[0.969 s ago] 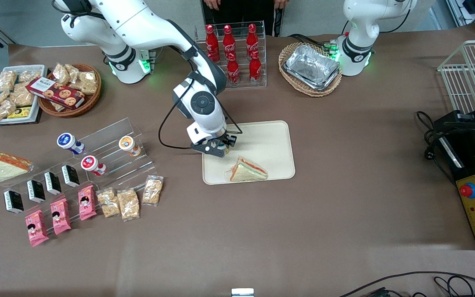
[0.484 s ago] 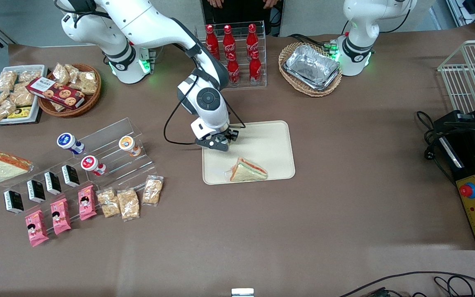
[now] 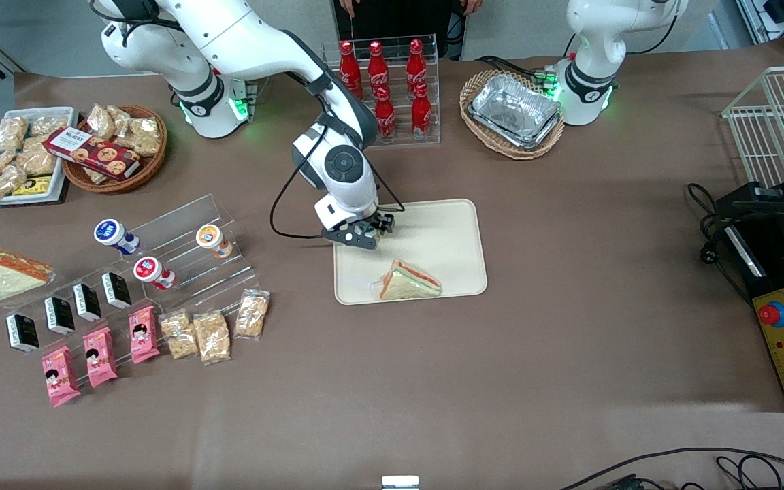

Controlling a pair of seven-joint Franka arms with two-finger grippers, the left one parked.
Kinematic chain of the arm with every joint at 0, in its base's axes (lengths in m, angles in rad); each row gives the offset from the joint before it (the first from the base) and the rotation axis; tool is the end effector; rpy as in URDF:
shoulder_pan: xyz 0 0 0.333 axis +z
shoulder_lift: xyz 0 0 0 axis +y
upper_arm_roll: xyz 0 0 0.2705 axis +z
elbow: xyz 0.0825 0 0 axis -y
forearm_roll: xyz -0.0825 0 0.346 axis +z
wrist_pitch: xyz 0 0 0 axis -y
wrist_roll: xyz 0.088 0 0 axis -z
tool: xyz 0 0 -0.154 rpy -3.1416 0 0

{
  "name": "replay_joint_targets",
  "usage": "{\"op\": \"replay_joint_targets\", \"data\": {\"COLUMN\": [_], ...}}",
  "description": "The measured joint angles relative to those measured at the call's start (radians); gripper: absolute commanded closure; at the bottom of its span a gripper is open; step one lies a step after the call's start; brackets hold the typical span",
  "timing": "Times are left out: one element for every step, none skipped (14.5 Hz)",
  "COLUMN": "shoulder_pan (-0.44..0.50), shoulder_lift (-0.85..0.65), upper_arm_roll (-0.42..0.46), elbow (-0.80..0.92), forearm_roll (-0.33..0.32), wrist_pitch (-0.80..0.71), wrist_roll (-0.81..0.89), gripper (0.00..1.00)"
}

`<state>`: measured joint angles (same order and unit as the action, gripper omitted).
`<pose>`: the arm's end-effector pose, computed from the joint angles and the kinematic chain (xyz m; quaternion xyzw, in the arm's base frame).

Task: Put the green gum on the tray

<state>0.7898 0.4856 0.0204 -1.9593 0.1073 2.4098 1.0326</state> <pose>0.3879 0.4139 0.1645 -0.9874 0.1521 0.0424 0.0101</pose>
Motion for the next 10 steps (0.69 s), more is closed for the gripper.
{"op": "replay_joint_targets", "data": {"shoulder_pan": [0.0, 0.0, 0.0, 0.0, 0.0, 0.0, -0.002, -0.011, -0.029, -0.053], "shoulder_lift": [0.0, 0.0, 0.0, 0.0, -0.001, -0.004, -0.014, -0.033, -0.061, -0.096], "upper_arm_roll": [0.0, -0.001, -0.003, -0.005, -0.006, -0.009, -0.014, -0.02, -0.024, -0.026], "elbow": [0.0, 0.0, 0.0, 0.001, 0.001, 0.004, 0.011, 0.024, 0.045, 0.072], "forearm_roll": [0.0, 0.0, 0.0, 0.0, -0.002, -0.004, -0.005, -0.005, -0.006, -0.008], "wrist_pitch": [0.0, 0.0, 0.0, 0.0, -0.009, -0.018, -0.028, -0.047, -0.083, -0.138], "wrist_roll": [-0.001, -0.001, -0.001, -0.002, -0.006, -0.01, -0.013, -0.013, -0.016, -0.031], "gripper": [0.0, 0.0, 0.0, 0.0, 0.0, 0.0, 0.0, 0.0, 0.0, 0.0]}}
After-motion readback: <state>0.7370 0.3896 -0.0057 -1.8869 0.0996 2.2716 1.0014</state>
